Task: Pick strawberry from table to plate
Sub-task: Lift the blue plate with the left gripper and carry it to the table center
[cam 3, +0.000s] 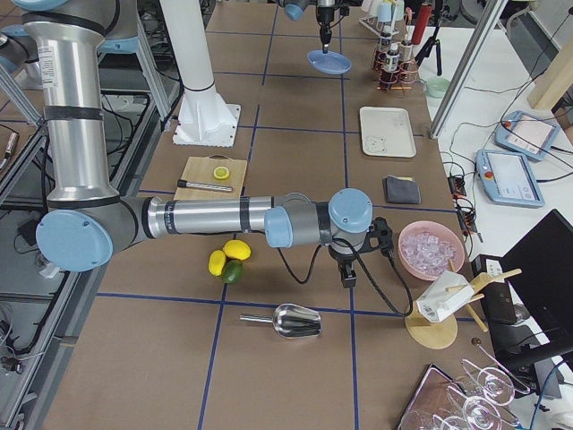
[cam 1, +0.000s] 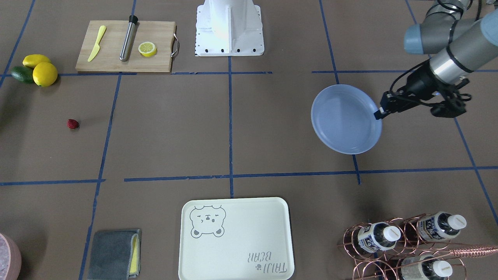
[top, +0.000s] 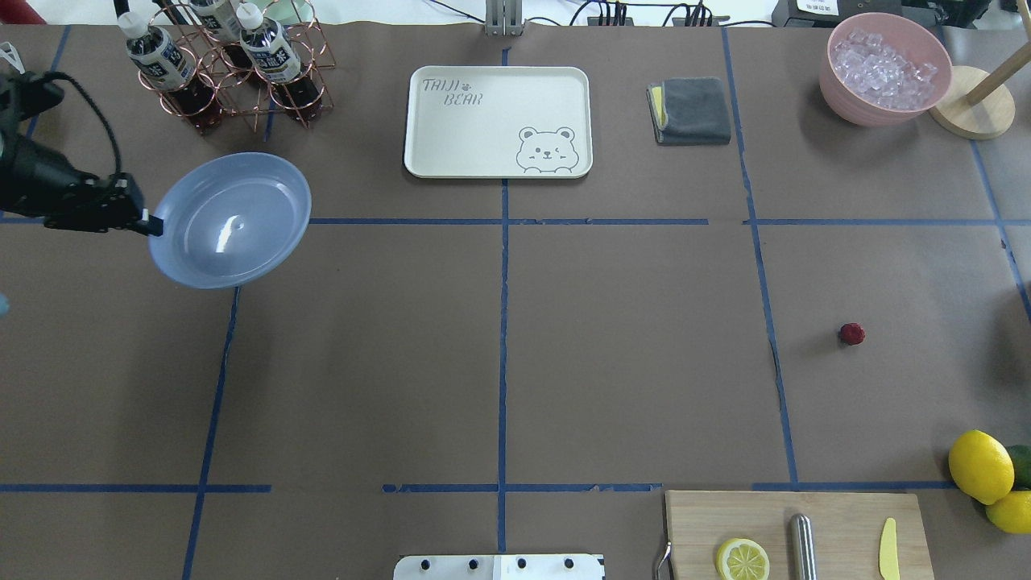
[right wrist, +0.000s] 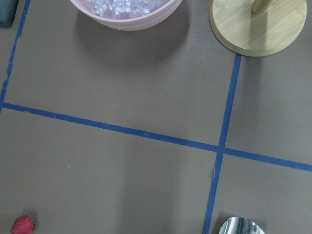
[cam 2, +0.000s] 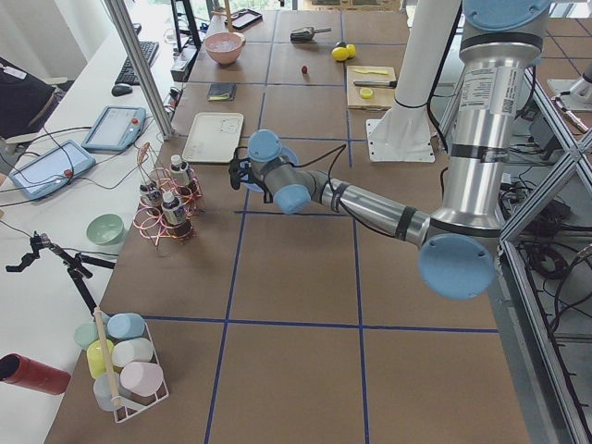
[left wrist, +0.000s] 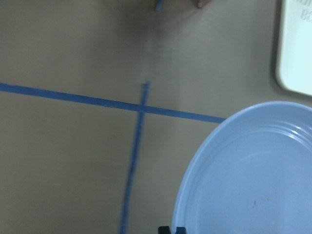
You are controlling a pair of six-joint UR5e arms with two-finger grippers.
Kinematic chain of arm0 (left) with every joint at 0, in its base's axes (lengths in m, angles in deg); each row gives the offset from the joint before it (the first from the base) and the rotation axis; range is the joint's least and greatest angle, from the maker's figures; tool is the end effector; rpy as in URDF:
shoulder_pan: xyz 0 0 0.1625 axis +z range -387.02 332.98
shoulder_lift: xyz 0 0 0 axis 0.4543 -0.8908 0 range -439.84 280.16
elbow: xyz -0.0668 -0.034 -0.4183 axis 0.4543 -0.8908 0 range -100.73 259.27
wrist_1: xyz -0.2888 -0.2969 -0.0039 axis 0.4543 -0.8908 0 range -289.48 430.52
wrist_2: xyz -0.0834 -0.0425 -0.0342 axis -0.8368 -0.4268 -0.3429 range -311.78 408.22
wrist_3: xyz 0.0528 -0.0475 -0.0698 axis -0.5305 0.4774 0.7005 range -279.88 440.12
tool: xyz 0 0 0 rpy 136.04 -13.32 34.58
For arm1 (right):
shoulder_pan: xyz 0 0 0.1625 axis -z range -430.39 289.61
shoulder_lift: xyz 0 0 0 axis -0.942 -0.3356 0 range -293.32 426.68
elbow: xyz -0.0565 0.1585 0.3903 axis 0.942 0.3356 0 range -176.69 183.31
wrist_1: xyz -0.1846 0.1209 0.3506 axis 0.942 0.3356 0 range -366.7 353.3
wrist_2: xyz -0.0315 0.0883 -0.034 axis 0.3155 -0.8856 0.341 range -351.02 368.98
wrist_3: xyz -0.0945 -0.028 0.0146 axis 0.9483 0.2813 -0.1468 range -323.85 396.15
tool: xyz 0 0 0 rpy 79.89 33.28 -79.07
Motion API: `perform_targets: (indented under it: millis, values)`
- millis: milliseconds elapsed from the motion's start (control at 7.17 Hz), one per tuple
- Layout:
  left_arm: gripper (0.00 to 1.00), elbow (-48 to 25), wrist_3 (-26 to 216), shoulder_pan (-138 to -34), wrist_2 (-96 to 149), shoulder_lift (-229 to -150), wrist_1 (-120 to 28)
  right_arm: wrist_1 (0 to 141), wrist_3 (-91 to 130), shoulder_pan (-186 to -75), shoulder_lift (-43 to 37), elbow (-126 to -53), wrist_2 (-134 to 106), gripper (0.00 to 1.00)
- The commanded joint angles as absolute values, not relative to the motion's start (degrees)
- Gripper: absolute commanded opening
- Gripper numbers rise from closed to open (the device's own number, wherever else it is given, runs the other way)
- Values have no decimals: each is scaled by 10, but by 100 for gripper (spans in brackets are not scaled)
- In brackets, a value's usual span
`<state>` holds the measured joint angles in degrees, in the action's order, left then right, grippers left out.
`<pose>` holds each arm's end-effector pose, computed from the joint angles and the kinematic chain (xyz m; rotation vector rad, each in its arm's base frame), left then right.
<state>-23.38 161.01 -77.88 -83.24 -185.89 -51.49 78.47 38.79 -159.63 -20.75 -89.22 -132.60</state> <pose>0.3110 -0.4887 0.3321 -0.0605 1.1977 -0.2567 0.0484 -0.5194 0.5960 0.1765 -0.8957 -0.1333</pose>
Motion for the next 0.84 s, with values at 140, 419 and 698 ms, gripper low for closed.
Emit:
perform_targets:
  millis: [140,419,698]
  values:
    - [0,-215,1765,-603,-673,-1940,-512,784,353,-1596,-207,-892,-1329,100]
    - [0,-175,1767,-554,-627,-1966,-513,784,353,-1595,-206,-893,-1329,100]
    - [0,-164,1767,-535,-626,-1973,-514,784,351,-1595,-206,-897,-1330,100]
